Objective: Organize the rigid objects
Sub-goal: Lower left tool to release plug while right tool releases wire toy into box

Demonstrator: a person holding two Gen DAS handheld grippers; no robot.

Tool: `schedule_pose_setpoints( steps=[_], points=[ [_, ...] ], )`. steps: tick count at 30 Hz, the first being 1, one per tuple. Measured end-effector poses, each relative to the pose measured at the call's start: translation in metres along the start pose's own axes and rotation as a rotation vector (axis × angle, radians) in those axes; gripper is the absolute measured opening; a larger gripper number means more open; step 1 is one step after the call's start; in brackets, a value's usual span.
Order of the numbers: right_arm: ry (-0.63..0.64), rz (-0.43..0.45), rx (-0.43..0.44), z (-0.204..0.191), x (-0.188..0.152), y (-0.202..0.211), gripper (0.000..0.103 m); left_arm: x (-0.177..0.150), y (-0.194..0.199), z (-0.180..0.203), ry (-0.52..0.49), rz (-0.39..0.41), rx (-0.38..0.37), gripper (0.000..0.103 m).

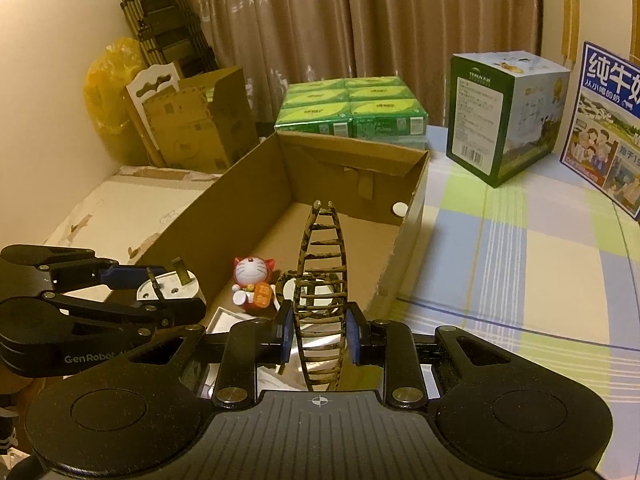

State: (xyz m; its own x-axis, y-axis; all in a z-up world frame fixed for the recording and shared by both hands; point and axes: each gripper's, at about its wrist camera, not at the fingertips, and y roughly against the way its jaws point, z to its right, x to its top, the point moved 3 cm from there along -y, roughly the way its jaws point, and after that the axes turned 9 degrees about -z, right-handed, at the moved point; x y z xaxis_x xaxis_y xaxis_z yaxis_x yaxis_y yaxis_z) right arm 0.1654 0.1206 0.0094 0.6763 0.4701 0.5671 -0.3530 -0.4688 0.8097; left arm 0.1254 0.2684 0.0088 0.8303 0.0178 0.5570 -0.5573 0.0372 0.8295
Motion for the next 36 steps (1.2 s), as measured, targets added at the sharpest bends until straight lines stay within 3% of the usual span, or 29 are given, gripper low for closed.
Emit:
schedule_pose_setpoints(
  steps=[26,36],
  points=[
    [-0.017,-0.010,0.010,0.008,0.004,-0.021,0.023,0.003,-0.031,-0.001,-0.013,-0.054,-0.010,0.044],
    [-0.023,-0.005,0.012,0.009,0.005,-0.020,0.023,0.006,-0.022,-0.008,0.026,-0.022,0.010,0.044]
  ],
)
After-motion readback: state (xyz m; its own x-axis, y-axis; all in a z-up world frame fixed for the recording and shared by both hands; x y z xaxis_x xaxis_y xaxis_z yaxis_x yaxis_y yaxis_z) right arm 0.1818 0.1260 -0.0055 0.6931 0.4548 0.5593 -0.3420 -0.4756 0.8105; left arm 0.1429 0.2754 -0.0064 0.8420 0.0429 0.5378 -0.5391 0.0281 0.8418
